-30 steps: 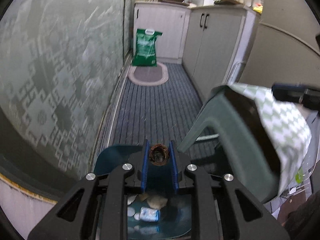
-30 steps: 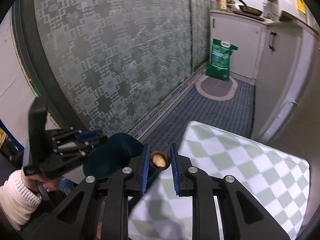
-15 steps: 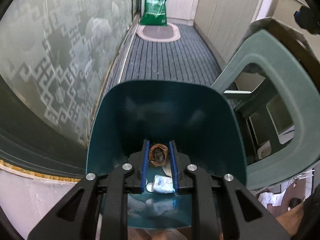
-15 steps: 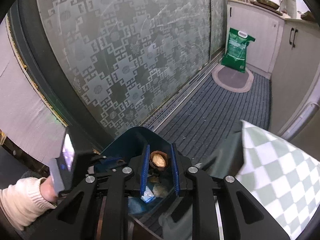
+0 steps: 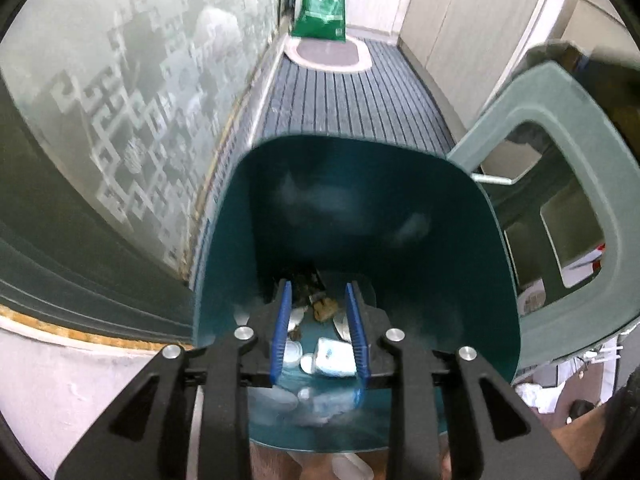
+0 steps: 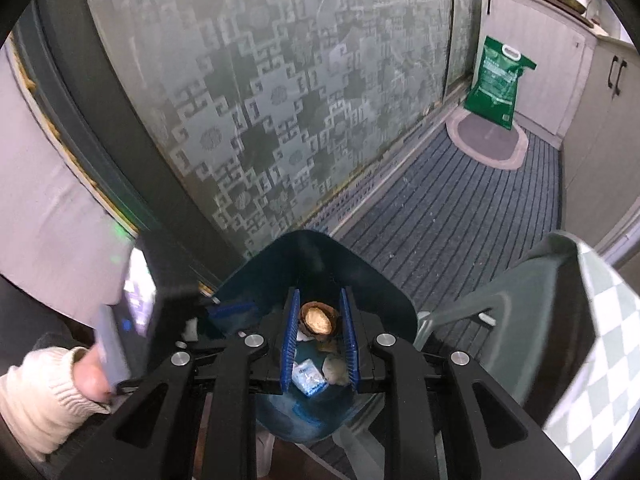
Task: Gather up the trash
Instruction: 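Carry both nuts over the teal bin and open both grippers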
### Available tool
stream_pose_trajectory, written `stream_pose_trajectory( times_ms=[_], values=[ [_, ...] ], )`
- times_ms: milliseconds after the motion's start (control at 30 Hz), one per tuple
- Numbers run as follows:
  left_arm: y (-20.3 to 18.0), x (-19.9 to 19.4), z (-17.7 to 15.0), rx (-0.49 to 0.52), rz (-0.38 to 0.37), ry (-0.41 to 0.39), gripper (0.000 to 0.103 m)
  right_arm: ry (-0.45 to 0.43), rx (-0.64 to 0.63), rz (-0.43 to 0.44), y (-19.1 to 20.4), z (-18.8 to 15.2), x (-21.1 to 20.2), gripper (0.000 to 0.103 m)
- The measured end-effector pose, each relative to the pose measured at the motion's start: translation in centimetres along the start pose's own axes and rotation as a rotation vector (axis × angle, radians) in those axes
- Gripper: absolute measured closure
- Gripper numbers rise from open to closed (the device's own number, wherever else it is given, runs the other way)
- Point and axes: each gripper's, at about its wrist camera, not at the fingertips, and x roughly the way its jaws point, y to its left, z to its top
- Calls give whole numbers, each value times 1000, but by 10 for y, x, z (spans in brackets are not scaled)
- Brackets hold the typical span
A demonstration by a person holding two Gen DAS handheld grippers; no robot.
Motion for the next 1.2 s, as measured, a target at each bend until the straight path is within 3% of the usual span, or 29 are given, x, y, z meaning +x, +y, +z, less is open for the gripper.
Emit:
stream_pose_trajectory(
  times_ms=[300, 667, 767, 833, 1033, 1200],
  values=[
    [2, -63, 11, -20, -11, -229, 74, 147, -6, -7, 11, -24, 66, 83],
    [-7, -113, 18, -26, -57, -357, 77, 288, -17, -60, 13, -53, 118, 82],
    [-9, -120, 21, -25, -73, -373, 77, 305, -17, -81, 10, -58, 123, 77],
    [-11, -123, 22, -16, -77, -384, 77, 313, -15, -96, 10, -62, 124, 67],
    [-12, -134, 29, -13, -63, -423, 77, 317, -31, -87, 11, -72, 121, 67],
    [-16, -149, 33, -2, -52, -454, 74, 270, -26, -74, 14, -69, 103, 67]
  ],
)
